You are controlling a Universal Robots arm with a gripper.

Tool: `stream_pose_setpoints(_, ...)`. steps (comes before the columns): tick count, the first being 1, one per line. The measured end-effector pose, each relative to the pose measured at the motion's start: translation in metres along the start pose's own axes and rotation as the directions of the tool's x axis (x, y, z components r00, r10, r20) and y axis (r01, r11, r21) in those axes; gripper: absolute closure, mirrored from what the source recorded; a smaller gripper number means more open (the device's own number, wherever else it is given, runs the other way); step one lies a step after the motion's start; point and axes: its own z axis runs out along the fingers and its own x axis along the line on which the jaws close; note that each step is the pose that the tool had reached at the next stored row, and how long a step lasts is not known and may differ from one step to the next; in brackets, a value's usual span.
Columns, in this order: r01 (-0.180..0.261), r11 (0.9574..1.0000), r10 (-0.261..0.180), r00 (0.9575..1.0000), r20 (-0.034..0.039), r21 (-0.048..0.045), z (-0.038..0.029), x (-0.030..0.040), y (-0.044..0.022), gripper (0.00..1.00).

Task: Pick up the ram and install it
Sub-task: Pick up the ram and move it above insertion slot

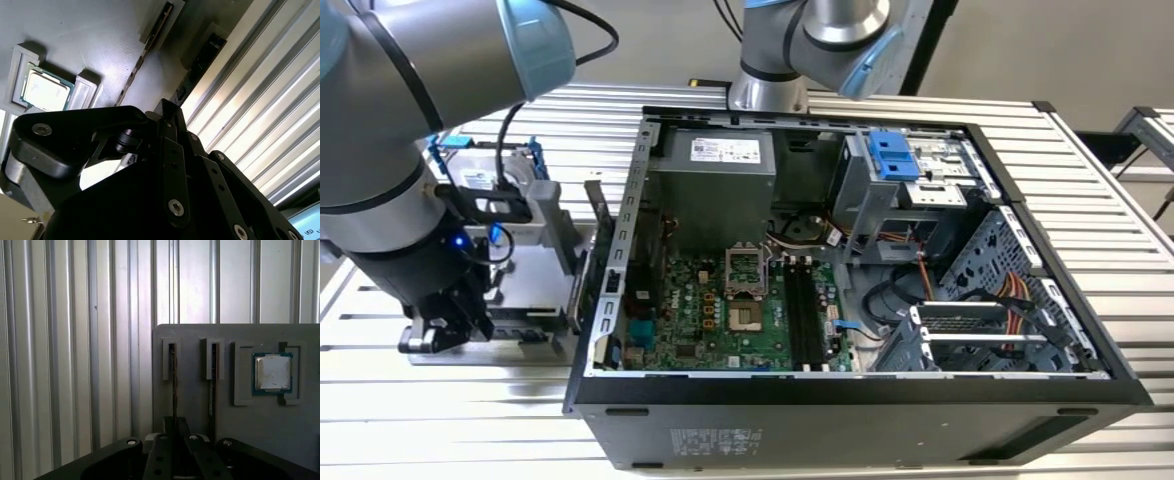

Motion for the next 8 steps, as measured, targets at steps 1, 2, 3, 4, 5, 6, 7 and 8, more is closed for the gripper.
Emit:
stream_pose_setpoints(1, 0.000, 1.0000, 0.000, 1.0000, -0.0001, -0.0001, -0.0003, 0.0000, 0.0001, 1.00)
stream_pose_setpoints(2, 0.000, 1.0000, 0.000, 1.0000, -0.0002, -0.0002, -0.0005, 0.0000, 0.0002, 1.00)
stream_pose_setpoints(3, 0.000, 1.0000, 0.000, 1.0000, -0.0001, -0.0001, -0.0008, 0.0000, 0.0002, 1.00)
stream_pose_setpoints(4, 0.000, 1.0000, 0.000, 1.0000, 0.0000, 0.0000, -0.0010, 0.0000, 0.0002, 1.00)
stream_pose_setpoints(5, 0.000, 1.0000, 0.000, 1.0000, -0.0001, 0.0000, -0.0012, 0.0000, 0.0002, 1.00)
stream_pose_setpoints(6, 0.001, 1.0000, -0.001, 1.0000, 0.0000, 0.0001, -0.0015, 0.0000, 0.0002, 1.00)
stream_pose_setpoints(7, 0.001, 1.0000, -0.001, 1.0000, 0.0000, 0.0000, -0.0017, 0.0000, 0.0002, 1.00)
stream_pose_setpoints(8, 0.001, 1.0000, -0.001, 1.0000, -0.0002, -0.0001, -0.0022, 0.0000, 0.0003, 1.00)
